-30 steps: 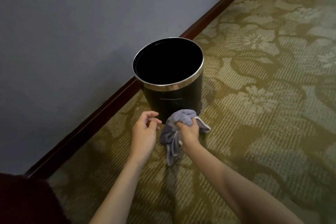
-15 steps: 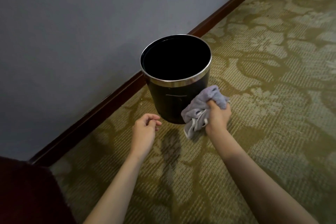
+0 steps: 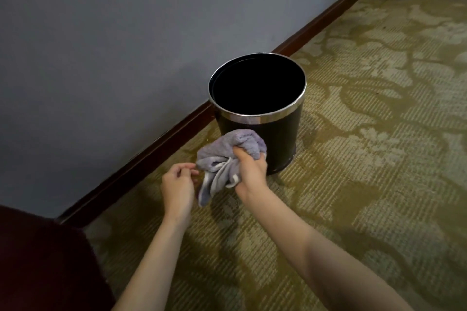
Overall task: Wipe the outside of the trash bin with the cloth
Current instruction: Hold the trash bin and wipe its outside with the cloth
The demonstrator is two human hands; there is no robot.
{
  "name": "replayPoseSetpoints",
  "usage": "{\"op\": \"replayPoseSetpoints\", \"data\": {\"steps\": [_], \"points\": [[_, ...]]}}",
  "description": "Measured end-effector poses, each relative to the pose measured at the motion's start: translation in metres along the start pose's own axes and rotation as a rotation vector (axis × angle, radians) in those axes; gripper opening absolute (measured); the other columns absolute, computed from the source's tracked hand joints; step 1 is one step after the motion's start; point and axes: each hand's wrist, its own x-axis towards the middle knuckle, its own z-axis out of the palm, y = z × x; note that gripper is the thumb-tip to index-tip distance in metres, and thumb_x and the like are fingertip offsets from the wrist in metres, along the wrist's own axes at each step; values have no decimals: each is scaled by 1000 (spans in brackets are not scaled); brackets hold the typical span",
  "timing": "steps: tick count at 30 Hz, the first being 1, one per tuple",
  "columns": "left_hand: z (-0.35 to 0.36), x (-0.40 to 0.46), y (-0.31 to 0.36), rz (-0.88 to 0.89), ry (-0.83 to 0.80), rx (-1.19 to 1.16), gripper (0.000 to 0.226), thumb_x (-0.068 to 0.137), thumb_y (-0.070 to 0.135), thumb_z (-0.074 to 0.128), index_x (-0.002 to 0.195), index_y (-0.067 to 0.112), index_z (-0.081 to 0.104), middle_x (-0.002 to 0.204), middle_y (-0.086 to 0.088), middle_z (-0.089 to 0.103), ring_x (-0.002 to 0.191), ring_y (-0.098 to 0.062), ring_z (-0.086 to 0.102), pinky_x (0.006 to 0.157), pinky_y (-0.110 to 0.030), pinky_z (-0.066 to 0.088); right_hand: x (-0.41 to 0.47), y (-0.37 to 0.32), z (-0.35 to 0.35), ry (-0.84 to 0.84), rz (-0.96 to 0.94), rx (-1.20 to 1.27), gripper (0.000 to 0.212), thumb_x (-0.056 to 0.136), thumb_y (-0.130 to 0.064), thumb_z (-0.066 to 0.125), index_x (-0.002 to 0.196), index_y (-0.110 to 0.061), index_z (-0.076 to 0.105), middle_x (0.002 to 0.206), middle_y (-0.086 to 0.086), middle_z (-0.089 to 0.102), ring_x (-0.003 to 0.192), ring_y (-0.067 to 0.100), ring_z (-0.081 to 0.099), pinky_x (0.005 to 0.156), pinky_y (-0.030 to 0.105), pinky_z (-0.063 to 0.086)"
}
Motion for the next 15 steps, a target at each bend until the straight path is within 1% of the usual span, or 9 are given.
{"op": "replayPoseSetpoints", "data": {"steps": [2,5,7,9,11,13,15], "points": [[-3,3,-1,-8,17,-13,27,94,8,44,81,17,66,76,-1,65,70,-14,61,61,-25,45,8,9,7,15,70,33,40,89,6,62,124,-10,50,130,24,61,116,37,62,104,51,49],[-5,3,-2,-18,25,-2,28,95,7,43,81,17,65,75,-2,64,68,-14,59,62,-26,45,18,18,7,40,87,25,39,88,6,64,117,-16,50,128,22,62,115,37,63,104,52,48],[-3,1,-3,-14,24,10,29,95,7,43,80,18,65,75,-2,64,67,-15,58,62,-27,45,23,21,1,46,91,6,36,86,5,66,111,-19,54,123,20,64,111,35,66,102,51,51],[-1,0,-2,-1,19,26,29,95,8,43,80,19,65,75,-1,64,68,-15,57,64,-27,45,27,21,-8,77,84,-20,35,85,5,67,111,-16,57,116,19,67,103,32,68,98,48,53],[1,-3,0,16,10,47,29,95,9,43,80,20,66,76,0,65,69,-14,58,65,-28,46,32,17,-18,108,78,-44,33,84,5,67,110,-13,59,107,16,68,93,29,70,91,45,56],[3,-6,2,43,4,68,29,95,11,44,80,22,66,76,1,66,70,-14,59,64,-27,45,35,11,-29,126,85,-52,28,83,5,67,102,-15,60,102,15,69,87,26,70,80,41,58],[5,-7,4,63,-8,91,28,95,13,44,81,23,66,78,1,66,73,-14,60,63,-26,44,39,4,-41,148,81,-41,30,83,6,66,105,-13,61,99,15,70,82,25,71,69,36,58]]}}
